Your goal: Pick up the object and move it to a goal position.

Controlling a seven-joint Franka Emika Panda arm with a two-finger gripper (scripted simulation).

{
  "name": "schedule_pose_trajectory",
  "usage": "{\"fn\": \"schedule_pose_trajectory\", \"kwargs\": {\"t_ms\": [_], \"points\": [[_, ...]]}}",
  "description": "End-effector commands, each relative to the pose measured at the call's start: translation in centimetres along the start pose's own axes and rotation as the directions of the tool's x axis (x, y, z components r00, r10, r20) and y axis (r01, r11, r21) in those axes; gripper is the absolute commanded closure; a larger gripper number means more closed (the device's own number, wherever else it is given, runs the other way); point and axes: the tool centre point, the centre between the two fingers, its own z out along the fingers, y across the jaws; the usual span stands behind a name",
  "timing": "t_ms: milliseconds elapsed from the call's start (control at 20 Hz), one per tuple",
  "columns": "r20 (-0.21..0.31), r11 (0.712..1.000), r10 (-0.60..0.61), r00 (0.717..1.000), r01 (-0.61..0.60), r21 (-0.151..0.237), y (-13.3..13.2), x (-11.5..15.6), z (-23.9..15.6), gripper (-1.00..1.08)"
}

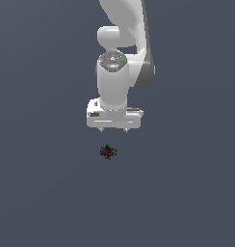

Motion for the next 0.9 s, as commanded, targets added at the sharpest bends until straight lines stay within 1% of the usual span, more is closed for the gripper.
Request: {"fn": "schedule_pose_trajectory", "kwargs": {"t_ms": [0, 150, 450, 850], "points": [[0.000, 1.000, 0.000, 1.000, 0.000, 0.000, 0.0, 0.0, 0.0, -0.92], [-0.003, 1.000, 0.001, 1.000, -0.001, 0.005, -0.2, 0.1, -0.4, -0.92], [-0.019, 1.000, 0.004, 1.000, -0.003, 0.027, -1.3, 0.7, -2.0, -0.92], [-0.018, 1.000, -0.011, 1.000, 0.012, 0.025, -1.2, 0.7, -1.8, -0.92]]}}
